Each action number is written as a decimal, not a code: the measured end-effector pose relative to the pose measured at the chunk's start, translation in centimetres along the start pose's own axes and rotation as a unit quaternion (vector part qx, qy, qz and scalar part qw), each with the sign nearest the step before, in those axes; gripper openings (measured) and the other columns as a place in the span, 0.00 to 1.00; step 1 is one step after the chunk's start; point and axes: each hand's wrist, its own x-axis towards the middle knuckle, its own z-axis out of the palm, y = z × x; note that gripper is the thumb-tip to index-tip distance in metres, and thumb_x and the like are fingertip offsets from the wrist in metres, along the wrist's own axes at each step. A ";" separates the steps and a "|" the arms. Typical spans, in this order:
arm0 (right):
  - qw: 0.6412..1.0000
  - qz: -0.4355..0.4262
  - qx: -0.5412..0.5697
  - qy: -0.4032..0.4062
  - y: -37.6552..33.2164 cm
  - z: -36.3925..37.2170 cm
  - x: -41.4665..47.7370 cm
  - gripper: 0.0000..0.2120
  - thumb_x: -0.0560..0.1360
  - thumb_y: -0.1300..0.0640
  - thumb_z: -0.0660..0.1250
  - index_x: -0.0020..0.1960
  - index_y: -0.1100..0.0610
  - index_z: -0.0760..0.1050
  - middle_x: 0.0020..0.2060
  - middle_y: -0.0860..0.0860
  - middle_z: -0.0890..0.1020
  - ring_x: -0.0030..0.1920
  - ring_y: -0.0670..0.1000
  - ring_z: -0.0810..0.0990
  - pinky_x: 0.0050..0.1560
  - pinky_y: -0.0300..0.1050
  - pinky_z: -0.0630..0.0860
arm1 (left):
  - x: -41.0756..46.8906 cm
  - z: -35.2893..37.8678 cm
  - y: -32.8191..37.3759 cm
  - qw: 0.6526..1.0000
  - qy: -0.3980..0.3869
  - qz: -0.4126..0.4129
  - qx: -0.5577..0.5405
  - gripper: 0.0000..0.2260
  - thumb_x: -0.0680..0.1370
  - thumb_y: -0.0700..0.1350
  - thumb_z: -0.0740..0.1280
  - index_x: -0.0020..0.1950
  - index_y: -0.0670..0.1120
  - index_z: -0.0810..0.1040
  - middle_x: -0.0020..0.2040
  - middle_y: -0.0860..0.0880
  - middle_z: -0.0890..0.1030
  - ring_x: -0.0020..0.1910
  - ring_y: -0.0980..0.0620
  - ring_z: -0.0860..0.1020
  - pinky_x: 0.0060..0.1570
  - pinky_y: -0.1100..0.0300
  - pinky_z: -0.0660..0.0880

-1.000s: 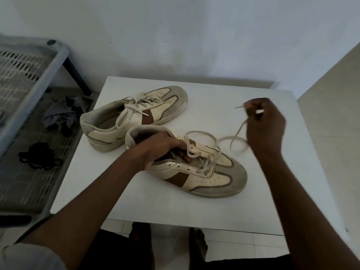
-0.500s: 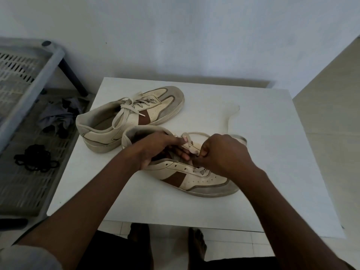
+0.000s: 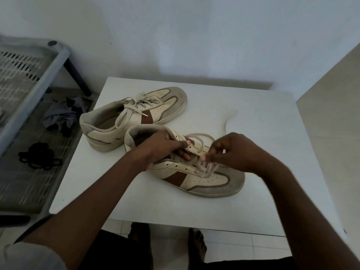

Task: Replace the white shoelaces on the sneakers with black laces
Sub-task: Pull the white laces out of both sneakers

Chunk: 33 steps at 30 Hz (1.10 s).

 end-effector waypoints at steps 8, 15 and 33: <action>0.983 0.038 -0.153 0.089 -2.8 4.3 1.2 0.17 0.70 0.37 0.70 0.43 0.52 0.78 0.34 0.48 0.75 0.39 0.51 0.77 0.32 0.41 0.66 | 0.0 -0.1 0.1 1.000 -0.011 0.010 -0.016 0.11 0.78 0.41 0.67 0.55 0.36 0.81 0.47 0.36 0.84 0.49 0.40 0.83 0.52 0.55 0.80; 0.983 -0.079 0.153 -0.068 0.2 -0.6 -0.4 0.04 0.69 0.58 0.75 0.37 0.58 0.83 0.30 0.51 0.82 0.33 0.47 0.73 0.36 0.37 0.70 | 0.0 -0.1 -0.2 1.000 0.015 0.011 0.004 0.08 0.77 0.42 0.68 0.52 0.39 0.83 0.46 0.39 0.85 0.51 0.46 0.83 0.59 0.52 0.76; 0.957 0.083 -0.200 0.195 -3.0 5.2 1.2 0.12 0.71 0.46 0.70 0.41 0.54 0.73 0.30 0.47 0.69 0.36 0.51 0.73 0.33 0.40 0.64 | 0.3 -0.1 -0.3 1.000 -0.006 -0.003 0.007 0.11 0.78 0.44 0.67 0.55 0.39 0.82 0.46 0.37 0.84 0.50 0.42 0.83 0.57 0.53 0.77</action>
